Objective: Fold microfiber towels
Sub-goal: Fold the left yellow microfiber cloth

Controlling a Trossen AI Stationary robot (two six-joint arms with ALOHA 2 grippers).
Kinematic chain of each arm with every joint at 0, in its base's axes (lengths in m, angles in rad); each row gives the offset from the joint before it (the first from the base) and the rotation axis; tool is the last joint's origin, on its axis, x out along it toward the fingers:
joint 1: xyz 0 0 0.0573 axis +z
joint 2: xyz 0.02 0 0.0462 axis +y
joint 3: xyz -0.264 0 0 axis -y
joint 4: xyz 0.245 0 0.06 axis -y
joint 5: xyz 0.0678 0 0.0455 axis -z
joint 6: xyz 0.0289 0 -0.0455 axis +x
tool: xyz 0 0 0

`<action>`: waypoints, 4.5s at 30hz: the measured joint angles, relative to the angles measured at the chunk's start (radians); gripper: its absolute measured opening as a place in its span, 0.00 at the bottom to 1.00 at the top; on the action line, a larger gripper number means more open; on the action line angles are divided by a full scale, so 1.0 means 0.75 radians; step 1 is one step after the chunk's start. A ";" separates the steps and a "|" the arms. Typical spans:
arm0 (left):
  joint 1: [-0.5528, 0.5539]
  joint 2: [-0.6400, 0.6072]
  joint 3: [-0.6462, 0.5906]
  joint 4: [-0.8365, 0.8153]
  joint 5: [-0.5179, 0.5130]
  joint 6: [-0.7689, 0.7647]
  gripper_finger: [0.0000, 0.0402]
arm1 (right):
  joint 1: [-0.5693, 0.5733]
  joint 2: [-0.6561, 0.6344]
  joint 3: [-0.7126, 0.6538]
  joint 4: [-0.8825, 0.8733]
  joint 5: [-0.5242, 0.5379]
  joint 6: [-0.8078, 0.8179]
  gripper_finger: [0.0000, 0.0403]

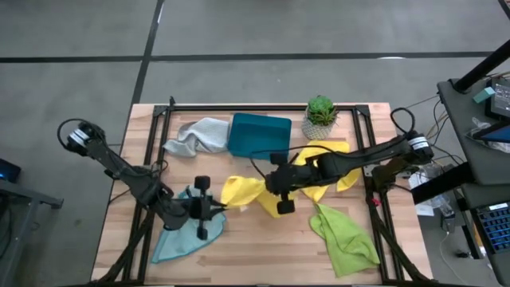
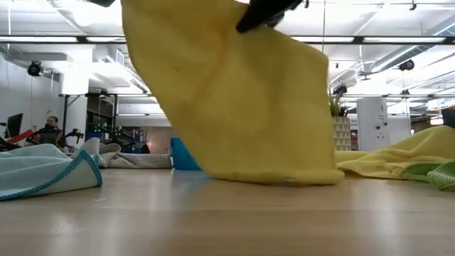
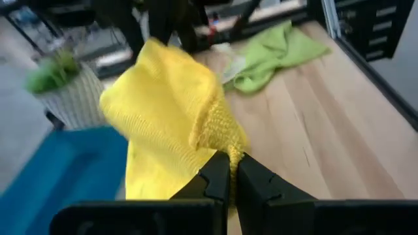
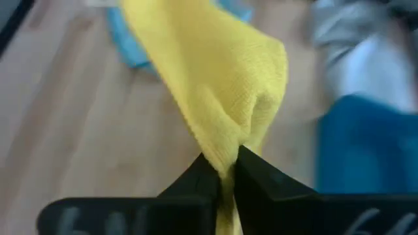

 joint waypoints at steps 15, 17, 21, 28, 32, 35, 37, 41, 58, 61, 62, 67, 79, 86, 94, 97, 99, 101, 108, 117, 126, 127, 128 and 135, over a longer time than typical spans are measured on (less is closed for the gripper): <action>-0.058 0.244 -0.097 0.019 0.275 -0.425 0.00 | 0.089 0.179 -0.097 -0.041 -0.289 0.291 0.38; -0.058 0.271 -0.089 0.029 0.331 -0.456 0.00 | 0.096 0.157 -0.097 -0.060 -0.288 0.308 0.39; -0.066 0.316 -0.088 0.058 0.382 -0.507 0.00 | 0.107 0.142 -0.106 -0.067 -0.261 0.312 0.39; -0.065 0.326 -0.088 0.060 0.379 -0.532 0.00 | 0.115 0.153 -0.234 -0.072 -0.015 0.245 0.36; -0.065 0.314 -0.089 0.061 0.350 -0.531 0.00 | 0.107 0.153 -0.339 -0.006 0.007 0.213 0.36; -0.065 0.314 -0.090 0.058 0.344 -0.532 0.00 | 0.107 0.153 -0.418 0.106 0.006 0.204 0.37; -0.065 0.314 -0.090 0.058 0.333 -0.532 0.00 | 0.107 0.153 -0.464 0.183 0.006 0.192 0.37; -0.065 0.314 -0.090 0.058 0.314 -0.532 0.00 | 0.105 0.154 -0.518 0.276 0.063 0.177 0.34; -0.064 0.314 -0.091 0.066 0.259 -0.536 0.00 | 0.106 0.121 -0.508 0.252 0.098 0.071 0.02; -0.064 0.314 -0.091 0.088 0.245 -0.535 0.00 | 0.117 0.075 -0.460 0.179 0.099 0.052 0.02; -0.064 0.314 -0.091 0.096 0.242 -0.535 0.00 | 0.123 0.061 -0.441 0.148 0.097 0.047 0.02; -0.064 0.285 -0.091 0.099 0.243 -0.532 0.00 | 0.154 -0.030 -0.330 -0.104 0.085 0.054 0.02; -0.068 0.099 -0.072 0.167 0.239 -0.524 0.00 | 0.243 -0.263 -0.206 -0.270 -0.295 0.226 0.02; -0.090 0.068 -0.074 0.268 0.243 -0.408 0.00 | 0.364 -0.329 -0.207 -0.230 -0.335 0.282 0.02; -0.102 0.074 -0.076 0.332 0.247 -0.350 0.00 | 0.441 -0.288 -0.208 -0.184 -0.334 0.289 0.02; -0.106 0.074 -0.075 0.332 0.247 -0.349 0.00 | 0.450 -0.264 -0.208 -0.178 -0.335 0.292 0.02; -0.106 0.074 -0.076 0.332 0.248 -0.349 0.00 | 0.451 -0.253 -0.208 -0.179 -0.335 0.300 0.02; -0.107 0.074 -0.079 0.332 0.247 -0.350 0.00 | 0.452 -0.242 -0.208 -0.177 -0.334 0.313 0.02; -0.107 0.074 -0.081 0.332 0.247 -0.349 0.00 | 0.452 -0.239 -0.208 -0.173 -0.325 0.301 0.02; -0.107 0.074 -0.081 0.331 0.247 -0.346 0.00 | 0.452 -0.239 -0.208 -0.170 -0.322 0.299 0.02; -0.101 0.039 -0.082 0.316 0.060 -0.110 0.00 | 0.421 -0.280 -0.209 -0.191 -0.137 0.147 0.02; -0.091 0.012 -0.082 0.310 0.045 -0.068 0.00 | 0.403 -0.299 -0.209 -0.190 -0.111 0.120 0.02; -0.076 -0.021 -0.082 0.295 0.037 -0.036 0.00 | 0.381 -0.319 -0.209 -0.192 -0.076 0.099 0.02; 0.089 -0.320 -0.082 0.006 0.028 0.033 0.00 | 0.175 -0.497 -0.209 -0.214 0.163 -0.054 0.02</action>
